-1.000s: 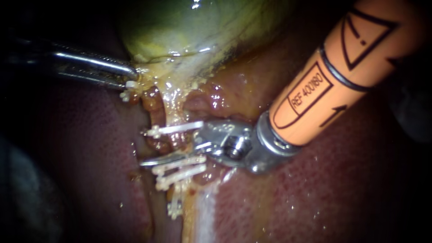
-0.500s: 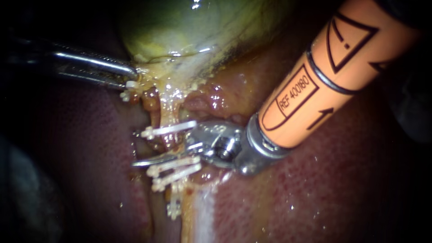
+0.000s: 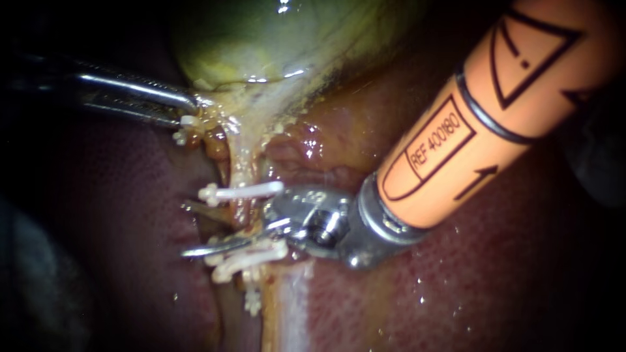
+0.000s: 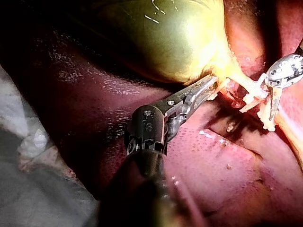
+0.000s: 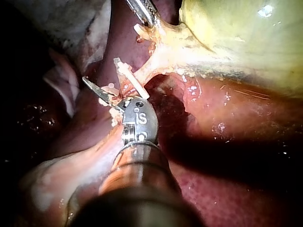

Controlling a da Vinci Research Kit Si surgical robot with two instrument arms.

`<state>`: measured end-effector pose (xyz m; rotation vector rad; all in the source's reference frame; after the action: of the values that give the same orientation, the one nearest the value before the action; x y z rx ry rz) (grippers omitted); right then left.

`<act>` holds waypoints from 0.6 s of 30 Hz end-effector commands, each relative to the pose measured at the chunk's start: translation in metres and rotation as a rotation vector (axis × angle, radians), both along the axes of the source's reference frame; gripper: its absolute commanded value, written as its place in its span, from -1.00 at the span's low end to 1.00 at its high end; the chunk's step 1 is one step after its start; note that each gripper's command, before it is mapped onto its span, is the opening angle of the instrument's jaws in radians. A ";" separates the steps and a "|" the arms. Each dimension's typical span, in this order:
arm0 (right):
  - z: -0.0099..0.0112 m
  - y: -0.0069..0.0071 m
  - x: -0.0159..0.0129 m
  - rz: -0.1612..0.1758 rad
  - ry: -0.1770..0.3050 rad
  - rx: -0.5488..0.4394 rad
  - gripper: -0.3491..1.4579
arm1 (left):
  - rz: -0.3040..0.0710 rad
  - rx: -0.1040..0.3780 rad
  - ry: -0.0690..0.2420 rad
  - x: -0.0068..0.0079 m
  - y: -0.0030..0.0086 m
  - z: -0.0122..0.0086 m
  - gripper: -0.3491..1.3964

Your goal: Go to the cutting position right tube

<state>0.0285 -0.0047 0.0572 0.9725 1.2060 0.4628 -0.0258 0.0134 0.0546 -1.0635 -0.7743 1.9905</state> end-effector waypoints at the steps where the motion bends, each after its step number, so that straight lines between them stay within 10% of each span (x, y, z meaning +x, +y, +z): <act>1: -0.0001 0.0000 0.0000 0.003 0.001 0.001 0.88 | 0.000 0.000 -0.001 0.0000 0.0000 0.0000 -1.00; 18: -0.0004 -0.0001 0.0001 0.004 0.004 0.002 0.88 | 0.000 0.000 -0.001 0.0000 0.0000 0.0000 -1.00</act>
<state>0.0285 -0.0047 0.0569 0.9738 1.2116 0.4653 -0.0258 0.0134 0.0546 -1.0645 -0.7745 1.9909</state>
